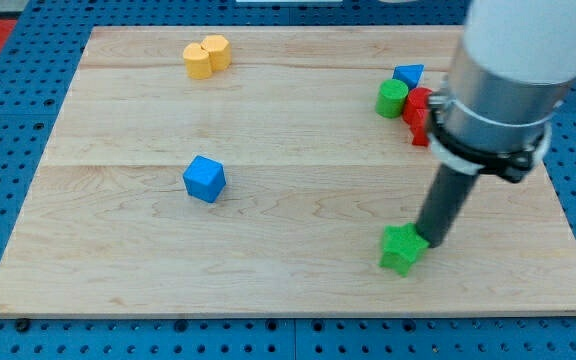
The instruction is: Slide the blue cube left and up a bit
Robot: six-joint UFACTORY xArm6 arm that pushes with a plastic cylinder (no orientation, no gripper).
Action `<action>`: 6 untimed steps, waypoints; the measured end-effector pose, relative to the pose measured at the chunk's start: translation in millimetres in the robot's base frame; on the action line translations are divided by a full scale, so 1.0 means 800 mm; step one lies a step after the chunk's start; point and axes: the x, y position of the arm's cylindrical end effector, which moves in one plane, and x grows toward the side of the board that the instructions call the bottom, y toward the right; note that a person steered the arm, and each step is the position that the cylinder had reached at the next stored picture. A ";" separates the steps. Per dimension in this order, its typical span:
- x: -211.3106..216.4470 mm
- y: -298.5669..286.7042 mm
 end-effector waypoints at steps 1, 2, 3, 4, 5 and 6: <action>0.007 -0.008; -0.020 -0.076; -0.047 -0.144; -0.058 -0.195; -0.076 -0.236; -0.083 -0.291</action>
